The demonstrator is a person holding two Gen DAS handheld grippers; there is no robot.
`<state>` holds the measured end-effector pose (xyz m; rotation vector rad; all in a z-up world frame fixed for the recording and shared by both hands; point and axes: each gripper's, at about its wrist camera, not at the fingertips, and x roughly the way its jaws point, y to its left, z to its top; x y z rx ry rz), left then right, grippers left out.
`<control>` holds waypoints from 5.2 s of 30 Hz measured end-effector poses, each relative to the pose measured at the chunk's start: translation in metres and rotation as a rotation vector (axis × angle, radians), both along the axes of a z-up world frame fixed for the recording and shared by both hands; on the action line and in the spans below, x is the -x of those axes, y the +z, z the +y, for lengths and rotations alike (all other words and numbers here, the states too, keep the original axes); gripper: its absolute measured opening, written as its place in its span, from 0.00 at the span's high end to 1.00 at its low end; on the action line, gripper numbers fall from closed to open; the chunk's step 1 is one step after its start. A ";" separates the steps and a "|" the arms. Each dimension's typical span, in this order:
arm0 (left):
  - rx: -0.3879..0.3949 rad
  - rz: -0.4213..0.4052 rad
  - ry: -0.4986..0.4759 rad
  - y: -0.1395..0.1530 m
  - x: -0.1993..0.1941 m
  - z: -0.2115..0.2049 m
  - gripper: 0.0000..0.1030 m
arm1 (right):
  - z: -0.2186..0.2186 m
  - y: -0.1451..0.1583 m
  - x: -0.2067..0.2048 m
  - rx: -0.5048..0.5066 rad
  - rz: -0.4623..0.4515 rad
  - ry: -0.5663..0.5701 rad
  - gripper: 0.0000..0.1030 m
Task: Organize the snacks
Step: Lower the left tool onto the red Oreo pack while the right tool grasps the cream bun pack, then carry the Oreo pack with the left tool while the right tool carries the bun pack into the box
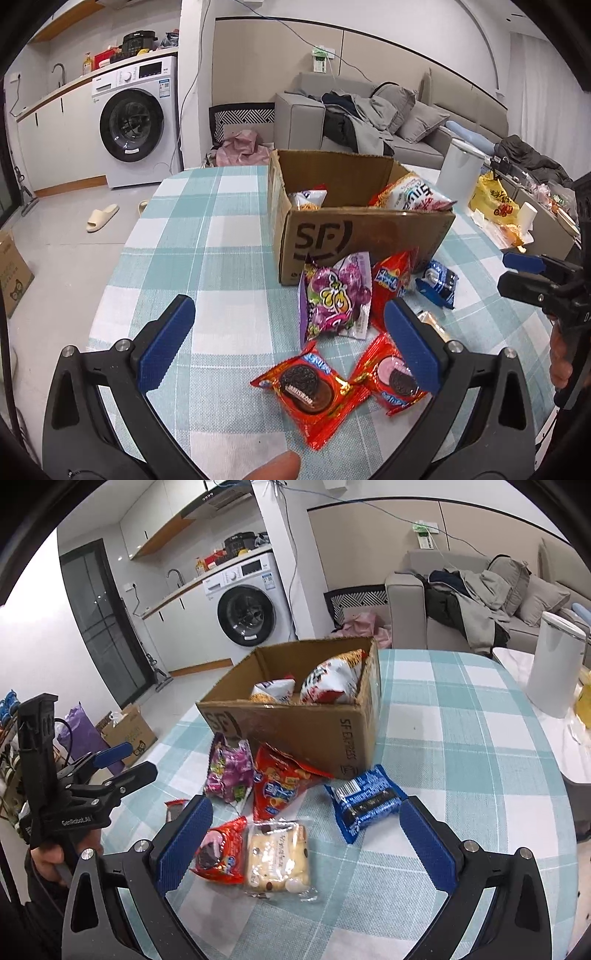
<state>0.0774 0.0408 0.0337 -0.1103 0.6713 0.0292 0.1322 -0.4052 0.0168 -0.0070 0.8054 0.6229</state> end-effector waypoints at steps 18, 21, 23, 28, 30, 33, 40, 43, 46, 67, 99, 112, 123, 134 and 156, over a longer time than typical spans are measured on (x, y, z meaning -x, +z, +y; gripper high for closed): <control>-0.021 0.112 -0.009 -0.037 -0.014 -0.010 0.01 | 0.035 -0.046 -0.003 0.092 0.123 0.103 0.00; -0.017 0.122 -0.006 -0.040 -0.016 -0.009 0.01 | 0.037 -0.049 -0.003 0.093 0.127 0.112 0.00; -0.017 0.133 -0.006 -0.042 -0.017 -0.008 0.01 | 0.039 -0.051 -0.003 0.102 0.127 0.113 0.00; -0.022 0.169 0.000 -0.052 -0.023 -0.006 0.01 | 0.044 -0.061 -0.005 0.153 0.133 0.103 0.00; -0.029 0.182 0.001 -0.056 -0.024 -0.006 0.01 | 0.044 -0.063 -0.006 0.163 0.132 0.103 0.00; -0.042 0.196 0.004 -0.061 -0.027 -0.006 0.01 | 0.047 -0.066 -0.005 0.191 0.123 0.102 0.00; -0.044 0.232 0.012 -0.072 -0.033 -0.001 0.01 | 0.053 -0.070 -0.002 0.227 0.114 0.108 0.00; -0.047 0.242 0.011 -0.075 -0.035 0.000 0.01 | 0.055 -0.072 0.000 0.231 0.117 0.115 0.00; -0.051 0.254 0.007 -0.078 -0.036 -0.002 0.01 | 0.056 -0.073 0.000 0.236 0.116 0.117 0.00; -0.106 0.340 0.007 -0.090 -0.043 0.006 0.01 | 0.060 -0.086 -0.001 0.305 0.116 0.118 0.04; -0.075 0.304 -0.129 -0.082 -0.030 -0.008 0.57 | 0.061 -0.084 0.005 0.257 0.093 0.187 0.43; 0.006 0.193 -0.094 -0.056 -0.022 0.007 0.57 | 0.053 -0.073 0.004 0.189 0.077 0.189 0.43; 0.055 0.121 -0.075 -0.039 -0.015 0.012 0.57 | 0.037 -0.049 0.002 0.098 0.038 0.159 0.43; 0.082 0.088 -0.053 -0.031 -0.012 0.013 0.57 | 0.017 -0.025 0.001 0.026 -0.017 0.096 0.43; 0.084 0.003 -0.040 0.002 -0.025 0.006 0.57 | 0.003 0.013 -0.017 -0.054 -0.083 0.001 0.43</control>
